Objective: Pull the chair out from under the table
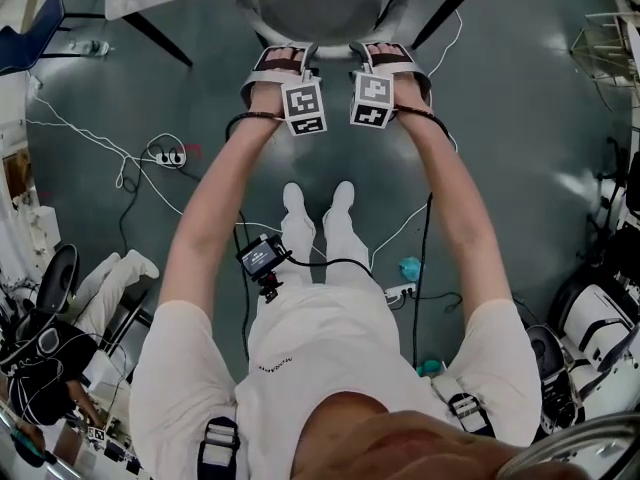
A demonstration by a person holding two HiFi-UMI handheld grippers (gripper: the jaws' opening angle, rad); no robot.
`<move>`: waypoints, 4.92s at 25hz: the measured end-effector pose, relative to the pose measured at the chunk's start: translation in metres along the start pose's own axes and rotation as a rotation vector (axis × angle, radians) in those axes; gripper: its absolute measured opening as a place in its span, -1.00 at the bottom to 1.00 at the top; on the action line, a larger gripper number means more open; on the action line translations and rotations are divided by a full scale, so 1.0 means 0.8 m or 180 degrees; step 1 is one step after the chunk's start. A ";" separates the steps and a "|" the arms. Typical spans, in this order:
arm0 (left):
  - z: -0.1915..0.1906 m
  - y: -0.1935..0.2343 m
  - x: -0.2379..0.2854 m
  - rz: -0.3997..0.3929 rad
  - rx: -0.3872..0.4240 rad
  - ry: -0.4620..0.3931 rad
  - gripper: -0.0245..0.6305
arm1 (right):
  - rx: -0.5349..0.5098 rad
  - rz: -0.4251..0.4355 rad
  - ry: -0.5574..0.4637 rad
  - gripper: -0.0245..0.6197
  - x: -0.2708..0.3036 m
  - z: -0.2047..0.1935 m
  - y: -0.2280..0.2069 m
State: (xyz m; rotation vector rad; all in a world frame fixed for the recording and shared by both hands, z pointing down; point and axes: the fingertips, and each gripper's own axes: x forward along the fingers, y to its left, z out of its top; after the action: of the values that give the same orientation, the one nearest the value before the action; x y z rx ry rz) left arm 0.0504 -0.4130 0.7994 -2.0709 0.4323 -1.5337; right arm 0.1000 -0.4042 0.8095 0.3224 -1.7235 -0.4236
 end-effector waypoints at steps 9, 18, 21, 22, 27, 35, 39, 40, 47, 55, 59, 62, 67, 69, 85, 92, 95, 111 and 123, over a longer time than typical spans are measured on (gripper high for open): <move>0.003 -0.001 0.025 -0.0001 0.0204 0.0113 -0.40 | -0.0278 -0.0229 0.0175 -0.39 0.028 -0.011 -0.003; -0.002 -0.010 0.029 -0.0163 0.0188 0.0180 -0.63 | -0.0244 -0.0122 0.0153 -0.62 0.031 -0.009 0.000; 0.000 -0.011 0.029 -0.0217 0.0146 0.0214 -0.64 | -0.0198 -0.0075 0.0190 -0.63 0.031 -0.009 0.002; -0.001 -0.012 0.029 -0.0236 0.0139 0.0235 -0.65 | -0.0183 -0.0061 0.0199 -0.63 0.031 -0.009 0.002; -0.003 -0.017 0.021 -0.0292 0.0115 0.0267 -0.66 | -0.0101 -0.0020 0.0213 -0.64 0.028 -0.004 0.007; 0.005 -0.038 0.002 -0.0458 0.0146 0.0222 -0.69 | -0.0102 0.0137 0.0174 -0.66 0.011 0.000 0.031; 0.010 -0.057 -0.012 -0.0496 0.0144 0.0197 -0.69 | -0.0094 0.0188 0.0183 -0.66 0.000 0.003 0.050; 0.012 -0.062 -0.015 -0.0502 0.0154 0.0188 -0.69 | -0.0086 0.0191 0.0181 -0.66 -0.003 0.003 0.055; 0.020 -0.108 -0.047 -0.0535 0.0146 0.0181 -0.69 | -0.0178 0.0213 0.0159 -0.66 -0.027 0.014 0.106; 0.017 -0.157 -0.084 -0.0563 0.0117 0.0207 -0.69 | -0.0172 0.0262 0.0164 -0.66 -0.051 0.036 0.161; 0.015 -0.180 -0.102 -0.0550 0.0112 0.0223 -0.69 | -0.0140 0.0328 0.0159 -0.66 -0.062 0.048 0.186; 0.019 -0.203 -0.118 -0.0585 0.0081 0.0228 -0.69 | -0.0119 0.0383 0.0170 -0.66 -0.073 0.053 0.212; 0.027 -0.231 -0.139 -0.0639 0.0075 0.0208 -0.69 | -0.0111 0.0415 0.0173 -0.66 -0.091 0.056 0.242; 0.028 -0.241 -0.145 -0.0659 0.0054 0.0201 -0.69 | -0.0107 0.0435 0.0160 -0.66 -0.095 0.060 0.253; 0.042 -0.303 -0.193 -0.0792 0.0018 0.0237 -0.70 | -0.0045 0.0545 0.0160 -0.66 -0.134 0.072 0.322; 0.046 -0.330 -0.214 -0.0934 -0.0141 0.0245 -0.70 | -0.0029 0.0618 0.0146 -0.66 -0.149 0.081 0.353; 0.047 -0.343 -0.226 -0.0996 -0.0156 0.0235 -0.70 | 0.0025 0.0667 0.0139 -0.66 -0.157 0.086 0.367; 0.064 -0.402 -0.268 -0.1232 -0.0329 0.0209 -0.70 | 0.0231 0.0821 0.0119 -0.66 -0.191 0.095 0.432; 0.061 -0.431 -0.286 -0.1383 -0.0313 0.0169 -0.69 | 0.0315 0.0982 0.0148 -0.64 -0.198 0.107 0.465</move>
State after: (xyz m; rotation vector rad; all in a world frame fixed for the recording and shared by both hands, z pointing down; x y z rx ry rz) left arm 0.0091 0.0015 0.8095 -2.3121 0.0755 -1.8451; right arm 0.0534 0.0061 0.8236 0.1320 -1.7166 -0.1052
